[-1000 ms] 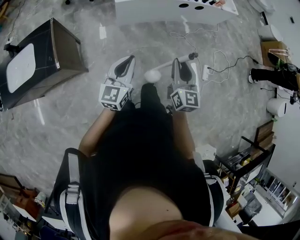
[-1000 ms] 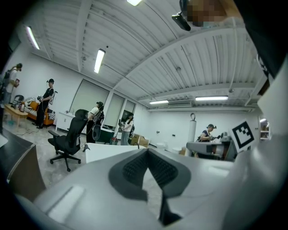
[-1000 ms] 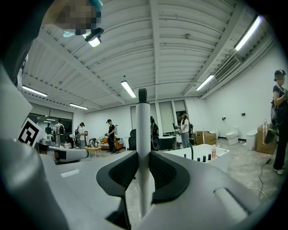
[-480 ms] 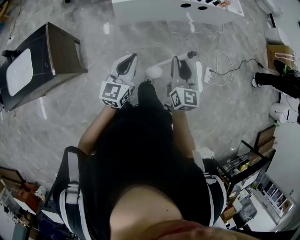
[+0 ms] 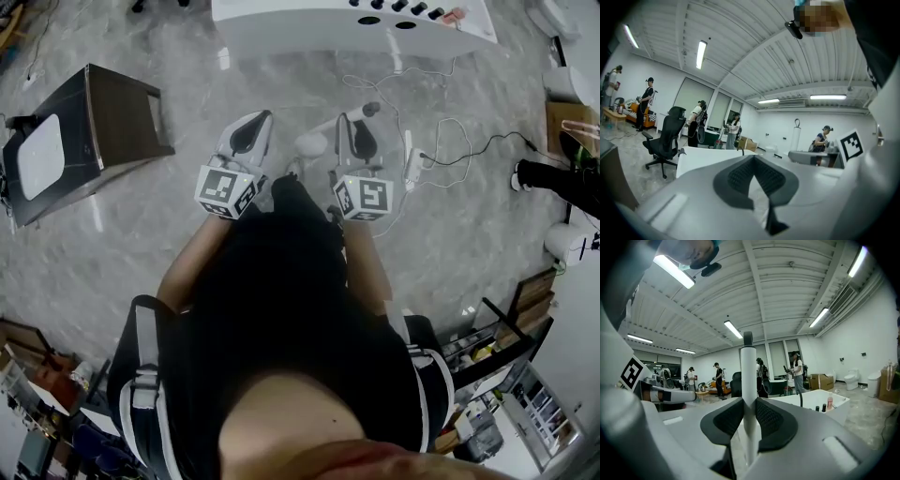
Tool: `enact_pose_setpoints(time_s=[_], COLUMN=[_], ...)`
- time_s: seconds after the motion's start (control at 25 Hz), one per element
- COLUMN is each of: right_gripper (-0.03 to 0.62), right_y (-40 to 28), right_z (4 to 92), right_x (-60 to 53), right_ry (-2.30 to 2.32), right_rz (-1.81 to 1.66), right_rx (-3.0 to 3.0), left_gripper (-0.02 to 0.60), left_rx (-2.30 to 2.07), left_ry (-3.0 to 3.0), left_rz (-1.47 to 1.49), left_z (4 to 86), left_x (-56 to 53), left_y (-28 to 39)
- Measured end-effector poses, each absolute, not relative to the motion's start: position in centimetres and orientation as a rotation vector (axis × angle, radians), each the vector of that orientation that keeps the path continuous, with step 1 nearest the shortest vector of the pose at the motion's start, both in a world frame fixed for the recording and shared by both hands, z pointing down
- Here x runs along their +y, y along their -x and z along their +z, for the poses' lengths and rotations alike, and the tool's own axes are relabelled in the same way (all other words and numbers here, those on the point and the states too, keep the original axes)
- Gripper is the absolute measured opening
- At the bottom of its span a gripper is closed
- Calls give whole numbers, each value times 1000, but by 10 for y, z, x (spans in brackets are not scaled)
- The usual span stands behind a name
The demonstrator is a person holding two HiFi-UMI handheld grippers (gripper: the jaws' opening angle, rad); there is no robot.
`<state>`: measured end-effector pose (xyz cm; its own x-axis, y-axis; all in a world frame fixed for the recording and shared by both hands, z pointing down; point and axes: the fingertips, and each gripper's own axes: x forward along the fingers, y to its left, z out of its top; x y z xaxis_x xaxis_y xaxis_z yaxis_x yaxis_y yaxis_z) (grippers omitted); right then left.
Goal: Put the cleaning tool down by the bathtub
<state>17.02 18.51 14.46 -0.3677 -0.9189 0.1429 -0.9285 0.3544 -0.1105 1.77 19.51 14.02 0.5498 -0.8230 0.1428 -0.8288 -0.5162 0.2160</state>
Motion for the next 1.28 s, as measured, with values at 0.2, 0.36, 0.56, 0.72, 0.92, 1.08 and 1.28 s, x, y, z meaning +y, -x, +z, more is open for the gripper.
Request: enact_pose_setpoints(time_s=[0.2,0.36,0.56,0.72,0.92,1.08,1.28], right_gripper=[83,83,84,83,83,83,83], right_y=[-190,-199,-201,-198,-199,-194,-186], right_z=[149,155,158,158,168,174,197], right_x=[157,140,119,107,75,49,9], right_ry=[-1697,-1681,-1675,-1694,-1719,-1732,-1719], right_rz=[267,262,258,263,268,284,311], right_rx=[-2572,-2575,-2569,-2550,-2518,-2492,-2459], left_gripper=[8,8,8,8,8,8,8], left_rx=[-1460,-1477,-1485,-1470,-1474,-1446,-1437], left_ry=[-2491,-2476,-2469,-2486,-2510,-2505,-2498], left_rz=[40,61,65,66,64,71,86], left_z=[143,149,148,148,153,158,173], left_x=[173,161,143,127,85,54,12], left_y=[-32,-39,-40,-37,-36,-30,-19])
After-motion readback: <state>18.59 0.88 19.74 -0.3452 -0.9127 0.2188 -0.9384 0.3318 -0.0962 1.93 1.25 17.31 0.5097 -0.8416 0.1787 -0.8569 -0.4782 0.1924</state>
